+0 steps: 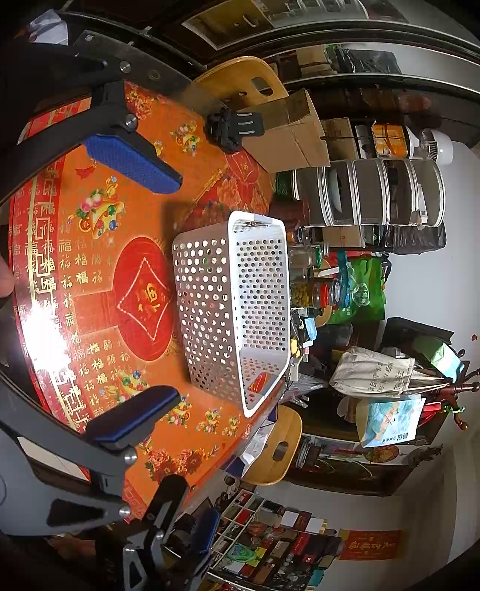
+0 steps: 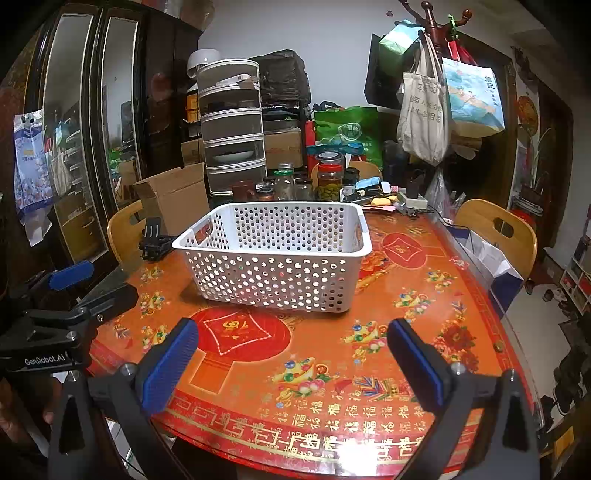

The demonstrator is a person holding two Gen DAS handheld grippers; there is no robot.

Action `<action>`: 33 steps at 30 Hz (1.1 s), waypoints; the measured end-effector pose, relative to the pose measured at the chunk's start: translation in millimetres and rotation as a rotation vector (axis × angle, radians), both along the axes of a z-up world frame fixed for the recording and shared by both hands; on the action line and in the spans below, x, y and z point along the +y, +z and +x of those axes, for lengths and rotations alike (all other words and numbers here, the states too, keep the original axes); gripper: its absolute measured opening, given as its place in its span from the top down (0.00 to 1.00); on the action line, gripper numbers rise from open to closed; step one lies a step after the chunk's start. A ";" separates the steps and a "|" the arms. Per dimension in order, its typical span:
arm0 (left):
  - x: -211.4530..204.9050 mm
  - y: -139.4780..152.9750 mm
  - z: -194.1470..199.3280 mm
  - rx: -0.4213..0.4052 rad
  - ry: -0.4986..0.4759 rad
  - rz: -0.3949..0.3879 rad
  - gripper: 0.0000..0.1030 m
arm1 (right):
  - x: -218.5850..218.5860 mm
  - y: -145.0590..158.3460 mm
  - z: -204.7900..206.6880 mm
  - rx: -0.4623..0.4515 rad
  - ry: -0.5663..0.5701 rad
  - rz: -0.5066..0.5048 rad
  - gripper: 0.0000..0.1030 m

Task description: Organize soft objects

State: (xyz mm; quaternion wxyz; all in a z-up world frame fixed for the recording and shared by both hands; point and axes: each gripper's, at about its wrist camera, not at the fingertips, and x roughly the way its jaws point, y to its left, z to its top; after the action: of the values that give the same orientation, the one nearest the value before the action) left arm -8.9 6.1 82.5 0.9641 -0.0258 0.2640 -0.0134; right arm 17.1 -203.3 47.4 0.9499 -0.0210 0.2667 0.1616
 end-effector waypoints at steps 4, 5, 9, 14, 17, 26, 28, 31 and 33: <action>0.4 -1.1 -0.1 0.000 -0.001 -0.001 0.00 | -0.1 0.8 -0.6 -0.001 0.000 0.001 0.01; 0.4 -1.4 -0.1 0.000 -0.001 0.000 0.00 | -0.5 0.7 -0.3 -0.001 0.000 0.001 0.01; -0.5 -0.1 0.1 0.001 0.001 0.000 0.00 | -0.8 0.6 -0.3 -0.001 0.001 0.001 0.01; -0.8 -0.2 0.2 0.000 0.001 0.000 0.00 | -0.8 0.7 -0.4 -0.001 0.001 0.002 0.01; -1.0 -0.5 0.3 0.002 -0.002 -0.003 0.00 | -0.7 0.7 -0.6 -0.001 0.000 0.001 0.01; -4.0 -2.8 0.2 0.007 -0.010 0.002 0.00 | -0.5 1.3 -1.5 0.002 0.000 0.001 0.01; -4.1 -2.5 0.4 0.007 -0.010 0.001 0.00 | -0.2 1.8 -2.0 0.002 0.000 0.001 0.01; -4.2 -2.5 0.4 0.007 -0.010 0.000 0.00 | -0.5 1.5 -1.4 0.002 0.000 0.001 0.01; -5.3 -3.4 0.7 0.012 -0.016 -0.002 0.00 | -0.5 1.4 -1.5 0.003 0.000 0.001 0.01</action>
State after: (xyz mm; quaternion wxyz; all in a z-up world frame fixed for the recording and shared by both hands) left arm -8.3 0.8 79.0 0.9624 -0.0247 0.2697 -0.0213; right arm 15.7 -203.7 48.8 0.9495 -0.0204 0.2682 0.1618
